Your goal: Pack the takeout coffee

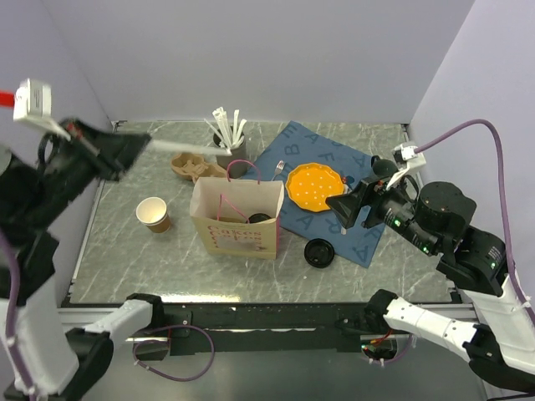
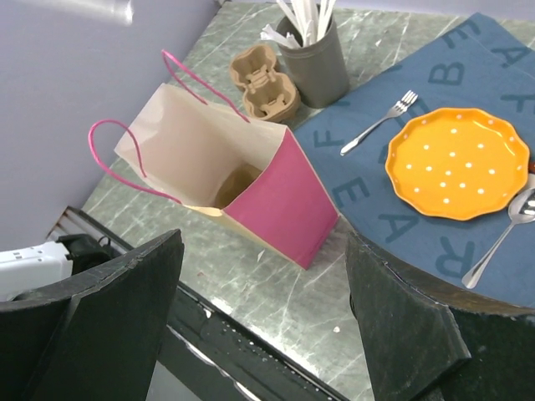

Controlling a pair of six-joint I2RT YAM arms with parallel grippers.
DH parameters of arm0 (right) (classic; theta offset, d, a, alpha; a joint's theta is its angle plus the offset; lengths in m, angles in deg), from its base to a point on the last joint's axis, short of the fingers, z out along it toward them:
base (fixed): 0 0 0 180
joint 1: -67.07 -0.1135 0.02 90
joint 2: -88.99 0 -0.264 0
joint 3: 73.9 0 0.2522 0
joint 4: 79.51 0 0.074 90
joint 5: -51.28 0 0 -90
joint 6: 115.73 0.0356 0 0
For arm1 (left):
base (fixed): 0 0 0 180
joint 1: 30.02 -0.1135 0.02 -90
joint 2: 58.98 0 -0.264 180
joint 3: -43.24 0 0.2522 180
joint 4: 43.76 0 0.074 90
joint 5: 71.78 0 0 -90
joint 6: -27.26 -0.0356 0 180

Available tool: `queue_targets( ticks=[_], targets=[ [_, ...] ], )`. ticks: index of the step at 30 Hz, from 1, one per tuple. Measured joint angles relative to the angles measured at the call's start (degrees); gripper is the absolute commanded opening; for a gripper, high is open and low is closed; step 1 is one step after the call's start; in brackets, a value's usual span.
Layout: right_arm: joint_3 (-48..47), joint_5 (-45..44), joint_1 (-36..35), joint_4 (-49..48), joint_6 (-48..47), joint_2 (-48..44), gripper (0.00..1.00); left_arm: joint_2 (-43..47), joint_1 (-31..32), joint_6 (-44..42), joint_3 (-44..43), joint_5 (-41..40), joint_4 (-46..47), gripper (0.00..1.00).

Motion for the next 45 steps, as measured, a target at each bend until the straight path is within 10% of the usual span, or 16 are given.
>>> queue_targets(
  ticks=[22,36,45],
  targets=[
    [1.68,0.31,-0.02,0.98,-0.70,-2.95,0.87,8.26,0.07,1.55,43.63,1.60,5.97,0.03],
    [2.54,3.80,-0.02,6.23,-2.60,0.83,1.00,3.82,0.07,-2.49,42.40,-2.54,6.34,0.99],
    [-0.50,4.72,0.00,10.19,3.85,3.65,1.00,6.49,0.07,-4.33,33.51,0.74,5.44,0.99]
  ],
)
